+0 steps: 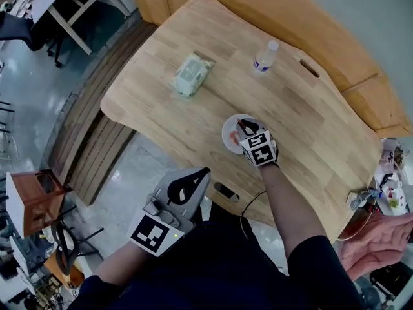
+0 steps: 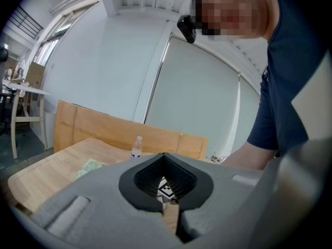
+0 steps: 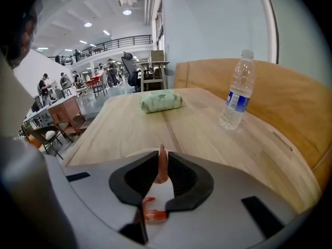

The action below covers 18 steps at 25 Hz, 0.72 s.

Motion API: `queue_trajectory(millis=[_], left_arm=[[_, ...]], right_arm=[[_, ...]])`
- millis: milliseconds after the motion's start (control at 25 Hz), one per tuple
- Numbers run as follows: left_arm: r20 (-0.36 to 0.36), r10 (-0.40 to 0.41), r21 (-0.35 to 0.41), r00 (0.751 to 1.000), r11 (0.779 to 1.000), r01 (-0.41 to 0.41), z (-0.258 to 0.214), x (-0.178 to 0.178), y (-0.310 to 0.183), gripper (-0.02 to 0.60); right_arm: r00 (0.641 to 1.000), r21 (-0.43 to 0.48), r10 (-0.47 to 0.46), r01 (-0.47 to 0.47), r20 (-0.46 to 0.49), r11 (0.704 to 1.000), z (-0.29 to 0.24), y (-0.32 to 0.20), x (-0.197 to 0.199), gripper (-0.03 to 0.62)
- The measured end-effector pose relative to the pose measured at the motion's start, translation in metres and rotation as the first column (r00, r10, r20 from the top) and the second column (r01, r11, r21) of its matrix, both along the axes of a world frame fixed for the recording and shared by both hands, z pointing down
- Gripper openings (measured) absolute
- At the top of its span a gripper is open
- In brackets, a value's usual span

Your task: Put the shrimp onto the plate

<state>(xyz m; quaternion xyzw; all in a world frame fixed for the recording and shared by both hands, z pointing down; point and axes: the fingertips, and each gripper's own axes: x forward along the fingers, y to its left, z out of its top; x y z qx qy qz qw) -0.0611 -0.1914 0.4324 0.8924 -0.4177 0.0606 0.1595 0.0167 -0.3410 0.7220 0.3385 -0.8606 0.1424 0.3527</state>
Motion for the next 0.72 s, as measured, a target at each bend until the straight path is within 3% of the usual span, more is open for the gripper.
queue_trajectory(millis=[400,720], left_arm=[[0.013,-0.028,-0.015,1.0,0.999,0.028,0.005,-0.004,-0.002,0.004],[0.005,-0.034,-0.023,0.999,0.999,0.034,0.005,-0.005,-0.001,0.003]], right_arm=[[0.995,-0.041,-0.041,0.038,-0.088,0.998,0.025,-0.003,0.001,0.066],[0.992,-0.013,-0.06,0.059,-0.115,0.998,0.029,-0.005,-0.004,0.069]])
